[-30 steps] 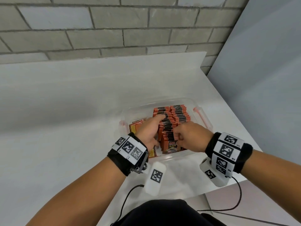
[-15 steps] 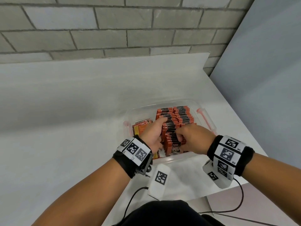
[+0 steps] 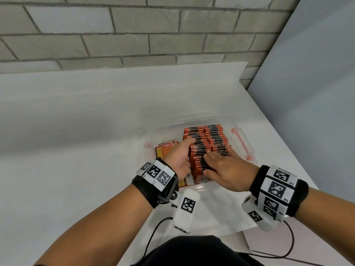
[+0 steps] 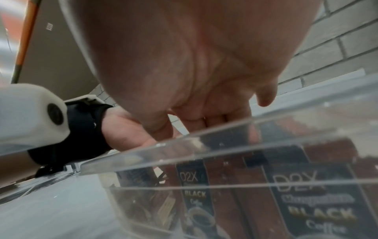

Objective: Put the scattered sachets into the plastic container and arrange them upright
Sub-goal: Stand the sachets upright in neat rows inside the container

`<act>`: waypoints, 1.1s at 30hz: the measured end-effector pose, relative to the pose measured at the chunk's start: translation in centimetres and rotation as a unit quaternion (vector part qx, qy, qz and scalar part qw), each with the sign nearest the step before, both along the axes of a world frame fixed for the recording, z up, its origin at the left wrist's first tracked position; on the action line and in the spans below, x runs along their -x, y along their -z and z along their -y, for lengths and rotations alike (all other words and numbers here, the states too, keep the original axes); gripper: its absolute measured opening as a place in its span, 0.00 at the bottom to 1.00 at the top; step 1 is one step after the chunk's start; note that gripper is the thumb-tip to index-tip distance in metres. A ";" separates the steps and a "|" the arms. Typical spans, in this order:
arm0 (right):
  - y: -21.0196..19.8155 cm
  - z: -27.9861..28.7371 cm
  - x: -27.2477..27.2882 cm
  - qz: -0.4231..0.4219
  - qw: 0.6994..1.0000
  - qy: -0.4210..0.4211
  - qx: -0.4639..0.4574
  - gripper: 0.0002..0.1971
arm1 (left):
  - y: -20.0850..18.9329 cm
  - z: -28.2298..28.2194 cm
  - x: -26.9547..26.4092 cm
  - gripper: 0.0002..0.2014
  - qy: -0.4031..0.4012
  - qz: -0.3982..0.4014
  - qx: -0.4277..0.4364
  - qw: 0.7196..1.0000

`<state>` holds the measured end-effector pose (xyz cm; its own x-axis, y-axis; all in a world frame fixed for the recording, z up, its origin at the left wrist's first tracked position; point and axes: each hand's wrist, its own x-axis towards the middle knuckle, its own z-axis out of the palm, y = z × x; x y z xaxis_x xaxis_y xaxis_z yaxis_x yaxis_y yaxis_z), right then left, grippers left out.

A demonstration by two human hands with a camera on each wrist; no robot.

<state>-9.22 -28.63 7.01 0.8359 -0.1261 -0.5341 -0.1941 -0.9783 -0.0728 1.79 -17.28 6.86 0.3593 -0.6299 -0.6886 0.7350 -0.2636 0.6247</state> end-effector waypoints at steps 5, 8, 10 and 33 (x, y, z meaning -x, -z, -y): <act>0.3 0.0 -0.4 0.008 1.000 0.008 -0.011 0.29 | 0.2 0.2 -0.2 0.15 0.005 -0.020 -0.002 1.000; 0.5 0.1 -0.4 0.012 1.000 0.007 -0.022 0.29 | 0.4 0.3 -0.2 0.14 0.001 -0.028 -0.007 1.000; 0.4 0.2 -0.4 0.035 0.999 0.010 -0.027 0.29 | 0.4 0.3 -0.2 0.14 -0.001 -0.027 -0.007 1.000; 0.3 0.7 -2.1 0.046 0.999 0.021 -0.001 0.31 | 0.9 0.2 -0.4 0.13 -0.001 -0.033 -0.002 0.999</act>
